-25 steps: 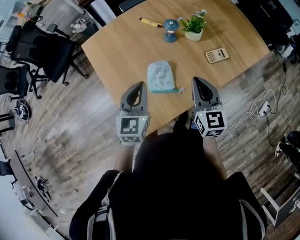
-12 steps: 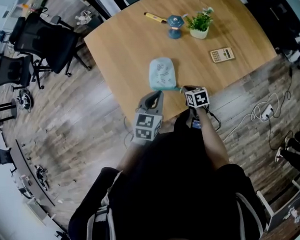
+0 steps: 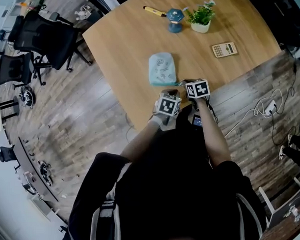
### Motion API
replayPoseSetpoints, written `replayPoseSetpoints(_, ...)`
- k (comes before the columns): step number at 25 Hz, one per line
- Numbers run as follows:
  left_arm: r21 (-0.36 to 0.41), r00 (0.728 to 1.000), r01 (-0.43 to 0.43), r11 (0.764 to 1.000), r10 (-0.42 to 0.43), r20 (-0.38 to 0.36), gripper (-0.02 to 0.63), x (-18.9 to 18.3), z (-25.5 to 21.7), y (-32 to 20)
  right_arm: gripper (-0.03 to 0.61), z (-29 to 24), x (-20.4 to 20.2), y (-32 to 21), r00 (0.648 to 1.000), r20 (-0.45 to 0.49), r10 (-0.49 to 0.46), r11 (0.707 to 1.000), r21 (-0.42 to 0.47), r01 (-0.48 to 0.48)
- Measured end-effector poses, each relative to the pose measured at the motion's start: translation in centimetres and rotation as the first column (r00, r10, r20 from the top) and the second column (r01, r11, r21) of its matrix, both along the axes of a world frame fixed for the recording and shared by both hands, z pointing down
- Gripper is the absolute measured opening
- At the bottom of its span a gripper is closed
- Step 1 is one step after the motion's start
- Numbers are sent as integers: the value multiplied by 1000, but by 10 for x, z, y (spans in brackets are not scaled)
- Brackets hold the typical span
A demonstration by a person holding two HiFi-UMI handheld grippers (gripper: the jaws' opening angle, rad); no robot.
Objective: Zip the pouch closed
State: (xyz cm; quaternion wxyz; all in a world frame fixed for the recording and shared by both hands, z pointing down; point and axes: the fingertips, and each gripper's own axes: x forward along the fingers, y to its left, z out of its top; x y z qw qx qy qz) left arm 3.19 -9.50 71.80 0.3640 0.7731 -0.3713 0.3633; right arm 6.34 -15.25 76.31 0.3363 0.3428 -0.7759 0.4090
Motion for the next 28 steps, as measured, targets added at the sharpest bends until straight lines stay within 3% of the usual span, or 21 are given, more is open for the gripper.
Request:
replayPoseSetpoints(4,1,998,-23,1000,23,57,60,10,21,-11,15,-3,-2,1,1000,5,-8,1000,25,8)
replayPoseSetpoints(13,-51,995,37,998,-33,91,60,12,39,-23,15,-4,0,2,1000,25,11,999,52,-12)
replayPoseSetpoints(17,-33,989,66,997,-61,138,60,1,35,-30,15,-3,-1,1,1000,14,-7,998,67,6)
replayPoseSetpoints(28,-44,989,91,995,-85,124,2,1,36,-29,15,-3,-3,4,998,-24,-57,996,66,58)
